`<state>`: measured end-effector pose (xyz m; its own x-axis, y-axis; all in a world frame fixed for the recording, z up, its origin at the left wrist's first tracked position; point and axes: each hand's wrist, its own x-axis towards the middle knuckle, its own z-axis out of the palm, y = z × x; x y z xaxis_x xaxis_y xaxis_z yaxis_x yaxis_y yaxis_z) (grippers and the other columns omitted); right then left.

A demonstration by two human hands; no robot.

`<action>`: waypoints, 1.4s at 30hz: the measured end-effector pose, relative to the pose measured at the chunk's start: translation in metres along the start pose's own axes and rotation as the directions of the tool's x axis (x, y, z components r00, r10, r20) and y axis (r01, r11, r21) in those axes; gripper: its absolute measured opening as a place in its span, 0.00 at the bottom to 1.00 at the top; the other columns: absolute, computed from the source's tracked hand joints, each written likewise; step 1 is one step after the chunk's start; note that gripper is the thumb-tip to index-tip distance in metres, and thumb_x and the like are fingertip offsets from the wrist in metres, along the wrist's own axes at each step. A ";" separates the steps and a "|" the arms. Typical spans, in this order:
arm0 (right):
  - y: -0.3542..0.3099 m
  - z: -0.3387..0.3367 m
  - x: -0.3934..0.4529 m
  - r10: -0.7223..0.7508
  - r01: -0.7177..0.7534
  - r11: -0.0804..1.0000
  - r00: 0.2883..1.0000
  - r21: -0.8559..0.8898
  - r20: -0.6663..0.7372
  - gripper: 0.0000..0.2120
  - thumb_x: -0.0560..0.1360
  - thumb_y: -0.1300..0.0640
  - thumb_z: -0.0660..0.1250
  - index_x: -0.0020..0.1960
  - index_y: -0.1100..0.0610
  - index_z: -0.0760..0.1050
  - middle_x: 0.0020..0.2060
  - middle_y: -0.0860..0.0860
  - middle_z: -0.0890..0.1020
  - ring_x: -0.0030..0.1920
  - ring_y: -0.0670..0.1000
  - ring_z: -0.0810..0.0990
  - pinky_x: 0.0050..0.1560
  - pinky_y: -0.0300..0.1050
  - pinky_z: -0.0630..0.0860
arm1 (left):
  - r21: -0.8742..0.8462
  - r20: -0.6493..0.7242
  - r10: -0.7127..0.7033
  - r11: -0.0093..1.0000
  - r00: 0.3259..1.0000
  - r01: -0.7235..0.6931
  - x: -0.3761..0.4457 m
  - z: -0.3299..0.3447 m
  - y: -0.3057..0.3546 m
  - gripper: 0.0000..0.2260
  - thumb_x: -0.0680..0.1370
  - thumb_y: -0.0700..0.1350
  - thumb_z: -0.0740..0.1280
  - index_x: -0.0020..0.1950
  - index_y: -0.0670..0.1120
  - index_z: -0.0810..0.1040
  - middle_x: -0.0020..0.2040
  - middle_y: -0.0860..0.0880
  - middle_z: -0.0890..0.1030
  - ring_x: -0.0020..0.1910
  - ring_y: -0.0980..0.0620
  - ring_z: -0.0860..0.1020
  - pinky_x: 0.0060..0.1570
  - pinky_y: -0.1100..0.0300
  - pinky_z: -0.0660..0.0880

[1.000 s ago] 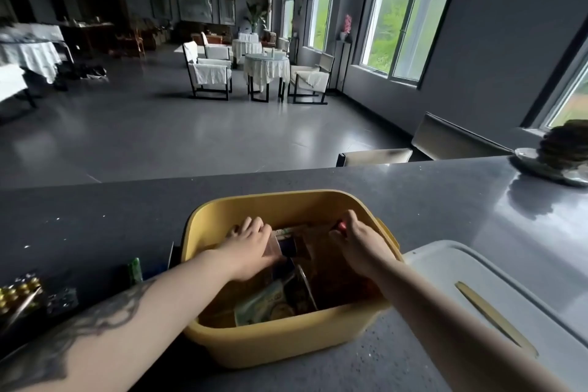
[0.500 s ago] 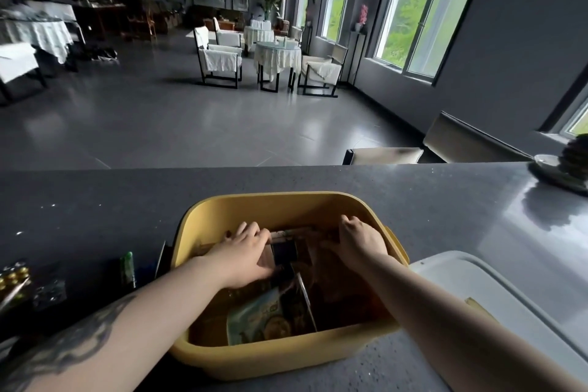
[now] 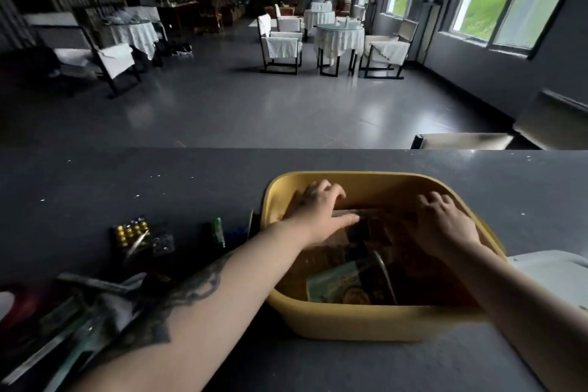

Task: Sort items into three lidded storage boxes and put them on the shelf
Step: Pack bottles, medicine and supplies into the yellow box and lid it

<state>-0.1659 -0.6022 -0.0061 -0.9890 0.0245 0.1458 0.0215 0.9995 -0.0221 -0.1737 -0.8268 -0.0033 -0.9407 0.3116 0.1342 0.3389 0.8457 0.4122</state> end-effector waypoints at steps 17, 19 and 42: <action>-0.246 -0.031 -0.108 -0.397 0.567 0.517 0.822 0.641 -0.408 0.15 0.71 0.56 0.68 0.58 0.53 0.75 0.53 0.46 0.76 0.55 0.48 0.72 0.54 0.40 0.69 | -0.369 -0.559 -0.582 0.812 0.591 0.452 -0.201 -0.021 -0.169 0.13 0.71 0.45 0.73 0.53 0.47 0.78 0.51 0.49 0.79 0.50 0.49 0.77 0.51 0.51 0.75; -0.272 -0.023 -0.108 -0.471 0.612 0.489 0.785 0.621 -0.403 0.16 0.71 0.56 0.68 0.58 0.53 0.74 0.53 0.46 0.76 0.54 0.46 0.72 0.53 0.37 0.68 | -0.356 -0.497 -0.621 0.783 0.606 0.511 -0.207 -0.019 -0.185 0.17 0.69 0.49 0.75 0.56 0.50 0.78 0.53 0.50 0.78 0.53 0.50 0.76 0.53 0.55 0.74; -0.357 0.106 -0.038 -0.305 0.310 0.858 0.949 0.409 -0.079 0.18 0.79 0.53 0.60 0.68 0.50 0.65 0.62 0.51 0.69 0.61 0.50 0.68 0.61 0.43 0.66 | -0.609 -0.249 -0.717 0.639 0.652 0.470 -0.200 -0.008 -0.226 0.26 0.62 0.41 0.80 0.59 0.44 0.79 0.50 0.49 0.78 0.54 0.48 0.77 0.55 0.60 0.69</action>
<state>-0.1513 -0.9625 -0.1090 -0.9334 -0.2806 0.2236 -0.3484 0.8576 -0.3783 -0.0624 -1.0833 -0.1162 -0.8595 -0.5108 0.0164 -0.2347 0.4231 0.8752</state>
